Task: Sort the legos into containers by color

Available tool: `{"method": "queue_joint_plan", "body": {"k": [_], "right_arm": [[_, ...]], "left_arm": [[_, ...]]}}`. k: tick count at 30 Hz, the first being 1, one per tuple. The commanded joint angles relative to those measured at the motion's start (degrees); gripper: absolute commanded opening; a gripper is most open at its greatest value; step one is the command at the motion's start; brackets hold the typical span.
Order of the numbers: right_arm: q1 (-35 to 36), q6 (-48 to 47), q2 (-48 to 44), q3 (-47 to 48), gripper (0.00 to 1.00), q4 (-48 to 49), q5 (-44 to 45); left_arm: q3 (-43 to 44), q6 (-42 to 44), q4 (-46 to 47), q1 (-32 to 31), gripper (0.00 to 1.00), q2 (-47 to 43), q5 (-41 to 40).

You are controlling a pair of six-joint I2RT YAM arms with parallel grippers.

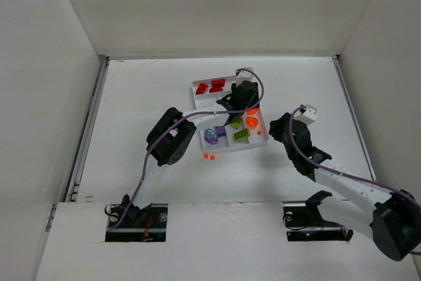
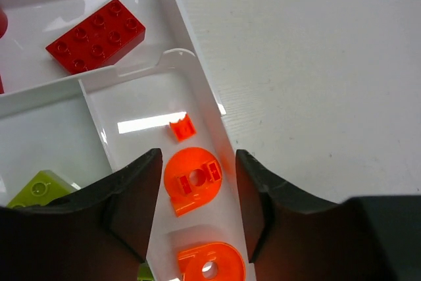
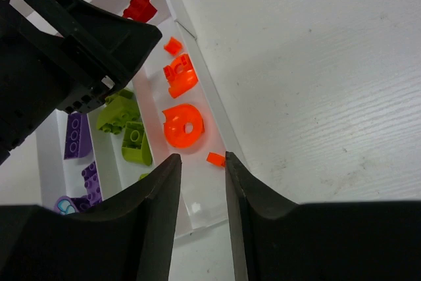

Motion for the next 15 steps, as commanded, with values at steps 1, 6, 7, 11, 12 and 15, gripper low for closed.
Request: {"method": "queue_joint_plan", "body": {"k": [1, 6, 7, 11, 12, 15], "right_arm": [[0.04, -0.17, -1.53, -0.43, 0.40, 3.77, -0.28], [1.70, -1.83, -1.53, -0.08, 0.33, 4.82, -0.71], [2.84, -2.62, -1.36, 0.10, 0.30, 5.43, -1.33], [10.12, -6.93, 3.45, 3.43, 0.17, 6.58, -3.79], [12.41, -7.81, 5.30, 4.66, 0.15, 6.49, -3.36], [17.69, -10.62, 10.23, 7.74, 0.12, 6.14, -1.43]], "left_arm": [[1.99, 1.40, 0.58, 0.25, 0.48, -1.90, -0.63], [-2.48, 2.54, 1.63, 0.25, 0.47, -9.35, -0.63], [-4.32, 2.89, 1.98, 0.25, 0.46, -11.81, -0.55], [-15.12, 4.30, 3.04, 0.68, 0.38, -23.58, -0.55], [-19.16, 4.47, 2.87, 0.77, 0.36, -27.35, -0.55], [-30.32, 3.95, 2.43, 1.21, 0.28, -36.68, -0.89]]}}
